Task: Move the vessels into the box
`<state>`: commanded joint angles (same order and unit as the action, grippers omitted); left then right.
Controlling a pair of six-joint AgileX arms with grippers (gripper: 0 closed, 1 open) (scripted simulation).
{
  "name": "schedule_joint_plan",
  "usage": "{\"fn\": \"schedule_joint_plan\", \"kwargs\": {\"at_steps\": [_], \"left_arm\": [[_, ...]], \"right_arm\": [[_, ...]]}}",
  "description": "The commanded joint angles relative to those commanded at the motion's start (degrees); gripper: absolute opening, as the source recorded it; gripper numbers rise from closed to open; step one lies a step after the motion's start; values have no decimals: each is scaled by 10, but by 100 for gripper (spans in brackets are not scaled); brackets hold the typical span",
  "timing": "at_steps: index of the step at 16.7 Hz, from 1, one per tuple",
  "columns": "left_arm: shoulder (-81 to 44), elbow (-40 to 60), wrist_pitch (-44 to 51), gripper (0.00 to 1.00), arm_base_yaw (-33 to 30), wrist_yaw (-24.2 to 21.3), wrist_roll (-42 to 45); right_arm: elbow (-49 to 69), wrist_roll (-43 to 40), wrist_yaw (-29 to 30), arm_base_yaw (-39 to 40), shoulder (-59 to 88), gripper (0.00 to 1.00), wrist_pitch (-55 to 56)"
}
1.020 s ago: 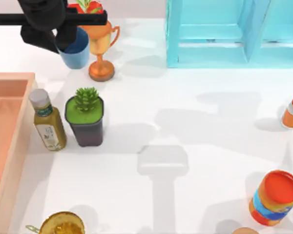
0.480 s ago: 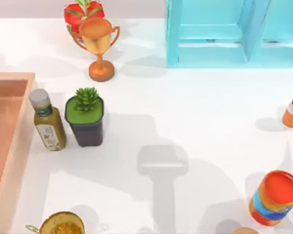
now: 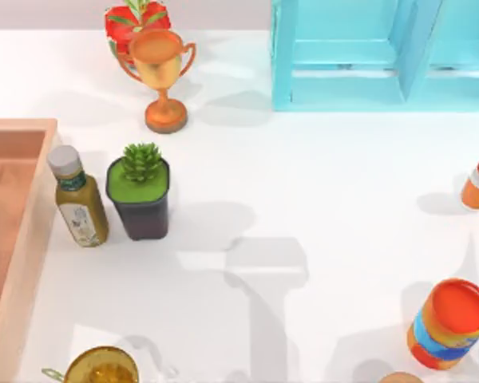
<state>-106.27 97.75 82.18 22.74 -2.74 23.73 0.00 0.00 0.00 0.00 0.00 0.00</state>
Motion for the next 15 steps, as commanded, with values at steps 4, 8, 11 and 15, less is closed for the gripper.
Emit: {"fn": "schedule_joint_plan", "kwargs": {"at_steps": [4,8,11,15], "left_arm": [[3,-22,-25,0,-6,2,-4],[5,-114,-111,0,-10,1,-10],[4,-150,-147,0,-15,0,-14],[4,-151,-147,0,-15,0,-15]], "right_arm": [[0,0,0,0,0,100,0],[0,0,0,0,0,100,0],[0,0,0,0,0,100,0],[0,0,0,0,0,100,0]]}}
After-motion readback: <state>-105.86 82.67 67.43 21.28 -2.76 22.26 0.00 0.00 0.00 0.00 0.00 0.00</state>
